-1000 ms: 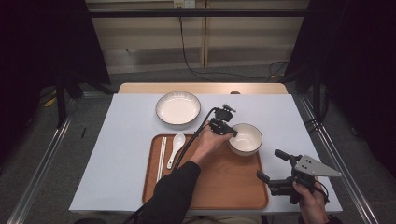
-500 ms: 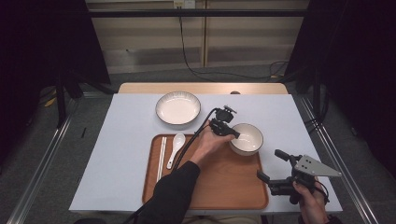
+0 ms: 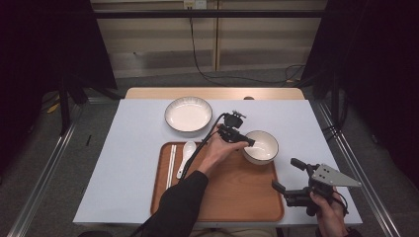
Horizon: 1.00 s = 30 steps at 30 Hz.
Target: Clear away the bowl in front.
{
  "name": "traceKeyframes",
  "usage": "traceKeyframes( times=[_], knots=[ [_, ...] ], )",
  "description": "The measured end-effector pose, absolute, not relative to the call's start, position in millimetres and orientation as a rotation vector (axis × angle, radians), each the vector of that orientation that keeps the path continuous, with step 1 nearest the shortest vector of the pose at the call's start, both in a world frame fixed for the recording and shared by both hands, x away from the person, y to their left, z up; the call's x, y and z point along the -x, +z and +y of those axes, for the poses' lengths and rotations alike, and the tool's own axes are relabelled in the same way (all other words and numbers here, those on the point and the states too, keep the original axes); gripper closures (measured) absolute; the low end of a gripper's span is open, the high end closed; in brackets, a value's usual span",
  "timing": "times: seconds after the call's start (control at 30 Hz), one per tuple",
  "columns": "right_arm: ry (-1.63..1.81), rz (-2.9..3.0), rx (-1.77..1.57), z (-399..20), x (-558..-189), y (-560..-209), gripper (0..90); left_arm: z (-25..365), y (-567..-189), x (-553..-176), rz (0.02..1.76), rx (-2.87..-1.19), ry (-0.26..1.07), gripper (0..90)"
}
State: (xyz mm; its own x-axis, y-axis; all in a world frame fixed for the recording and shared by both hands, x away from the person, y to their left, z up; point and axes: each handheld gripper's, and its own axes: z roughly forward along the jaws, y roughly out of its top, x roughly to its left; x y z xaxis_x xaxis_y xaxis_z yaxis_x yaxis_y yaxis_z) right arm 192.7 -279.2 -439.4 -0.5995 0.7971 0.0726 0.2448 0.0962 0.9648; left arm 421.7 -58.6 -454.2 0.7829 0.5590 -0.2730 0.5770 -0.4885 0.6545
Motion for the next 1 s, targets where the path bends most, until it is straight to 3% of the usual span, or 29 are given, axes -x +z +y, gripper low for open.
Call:
traceKeyframes(
  times=[0.07, 0.3, 0.37, 0.9, 1.0],
  knots=[
    [1.527, 1.901, -1.020, -279, -193, -439, 0.9, -56, -450, -420, 0.852, -2.171, -0.041, 12.1],
    [1.528, 1.901, -1.021, -279, -192, -439, 0.9, -46, -441, -417, 0.840, -2.115, 0.035, 2.7],
    [1.528, 1.902, -1.015, -279, -192, -439, 0.9, -39, -442, -419, 0.903, -2.092, 0.065, 4.2],
    [1.525, 1.893, -1.029, -280, -194, -439, 0.9, 11, -425, -412, 0.848, -2.033, 0.312, 4.7],
    [1.522, 1.890, -1.027, -279, -194, -439, 0.9, 21, -425, -412, 0.850, -2.029, 0.300, 4.9]
  ],
)
